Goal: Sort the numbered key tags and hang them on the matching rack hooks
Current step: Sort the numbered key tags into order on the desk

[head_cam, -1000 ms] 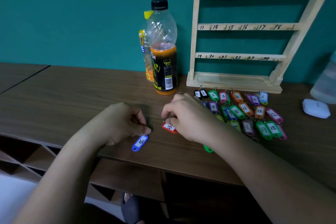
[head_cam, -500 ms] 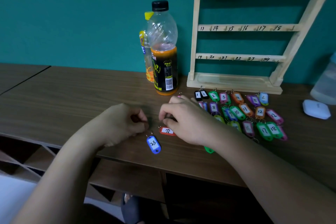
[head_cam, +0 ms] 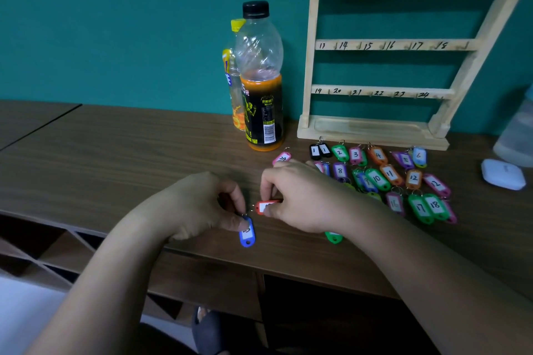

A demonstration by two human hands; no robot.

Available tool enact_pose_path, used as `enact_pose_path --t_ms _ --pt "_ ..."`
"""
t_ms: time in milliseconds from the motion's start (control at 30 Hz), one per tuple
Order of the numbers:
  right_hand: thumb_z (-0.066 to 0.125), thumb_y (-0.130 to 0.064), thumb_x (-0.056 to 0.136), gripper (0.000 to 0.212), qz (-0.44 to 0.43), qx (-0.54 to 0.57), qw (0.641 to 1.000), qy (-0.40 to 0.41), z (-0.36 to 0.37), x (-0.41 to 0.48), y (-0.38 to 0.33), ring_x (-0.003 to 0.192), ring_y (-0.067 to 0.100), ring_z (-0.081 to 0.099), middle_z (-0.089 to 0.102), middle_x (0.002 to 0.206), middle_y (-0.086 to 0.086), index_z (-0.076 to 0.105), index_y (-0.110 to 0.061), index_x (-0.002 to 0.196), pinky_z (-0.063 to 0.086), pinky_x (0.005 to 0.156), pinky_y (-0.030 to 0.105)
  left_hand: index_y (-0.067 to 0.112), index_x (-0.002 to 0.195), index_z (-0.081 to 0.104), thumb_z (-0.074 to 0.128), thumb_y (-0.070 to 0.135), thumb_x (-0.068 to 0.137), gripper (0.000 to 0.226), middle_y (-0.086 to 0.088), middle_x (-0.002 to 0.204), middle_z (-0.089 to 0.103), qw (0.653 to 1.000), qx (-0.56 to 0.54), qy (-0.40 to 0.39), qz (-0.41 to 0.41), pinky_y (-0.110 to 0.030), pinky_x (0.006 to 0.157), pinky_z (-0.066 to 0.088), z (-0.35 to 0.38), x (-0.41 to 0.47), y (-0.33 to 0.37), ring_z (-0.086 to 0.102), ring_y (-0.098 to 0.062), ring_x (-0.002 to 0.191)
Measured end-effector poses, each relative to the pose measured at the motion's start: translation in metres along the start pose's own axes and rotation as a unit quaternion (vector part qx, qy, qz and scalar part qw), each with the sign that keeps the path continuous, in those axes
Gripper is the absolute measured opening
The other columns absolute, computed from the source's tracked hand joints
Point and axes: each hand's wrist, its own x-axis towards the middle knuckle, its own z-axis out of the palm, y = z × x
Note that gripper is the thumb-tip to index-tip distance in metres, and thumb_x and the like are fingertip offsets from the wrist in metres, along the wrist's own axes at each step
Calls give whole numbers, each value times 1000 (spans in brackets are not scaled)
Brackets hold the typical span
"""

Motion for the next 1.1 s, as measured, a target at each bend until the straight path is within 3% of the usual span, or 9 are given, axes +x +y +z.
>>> enact_pose_path --t_ms 67,167,233,367,667,800,933,1000,1100 --pt "79 -37 94 19 7 34 999 9 1 -1 1 102 11 60 64 101 -14 60 -34 92 42 99 38 39 83 77 91 42 77 16 15 82 73 1000 6 16 1 -22 70 47 2 0 1 66 -1 79" --pt "83 -27 92 18 21 107 994 18 1 -4 4 80 1 63 69 84 -13 65 -30 89 46 76 27 38 82 76 87 40 81 11 15 80 72 999 8 38 2 -22 70 46 3 2 2 65 0 79" --pt "84 -25 90 18 27 144 989 33 0 -5 9 73 1 65 70 80 -11 67 -29 87 51 67 27 38 81 76 85 39 83 10 16 78 73 998 -8 55 3 -25 72 49 3 3 3 66 0 76" --pt "86 -26 88 17 40 232 969 71 -6 -13 21 70 5 70 73 76 -10 69 -28 86 61 73 41 28 81 77 82 32 87 9 7 76 76 993 -87 78 21 -33 77 54 2 5 11 70 -10 75" --pt "87 -24 89 13 55 338 931 127 -36 -51 51 82 18 77 78 88 -2 76 -25 95 62 86 55 18 86 77 82 19 90 6 2 85 76 959 -238 69 137 -22 76 49 13 5 57 66 -5 80" --pt "87 -21 88 14 69 335 930 133 -42 -71 65 84 18 76 78 89 -2 76 -25 95 62 87 54 8 88 75 81 14 90 8 -6 77 73 929 -333 66 149 -20 66 47 27 13 81 60 -8 70" --pt "85 -13 89 19 81 346 925 135 -47 -90 79 85 13 75 77 90 -4 75 -27 96 63 80 42 1 92 72 81 7 89 11 -24 89 74 914 -372 72 144 -21 63 51 45 22 108 63 -12 65" --pt "82 -11 91 20 89 347 923 137 -50 -101 88 84 8 73 77 91 -5 75 -28 98 60 74 32 2 90 73 84 8 87 13 -22 84 74 914 -372 78 142 -26 64 52 53 27 120 62 -17 65" --pt "76 -13 96 16 113 339 923 143 -56 -116 101 82 7 73 77 90 -6 76 -29 99 58 77 33 5 89 73 85 11 86 14 -16 80 76 915 -369 79 142 -33 66 51 66 34 139 64 -18 68"
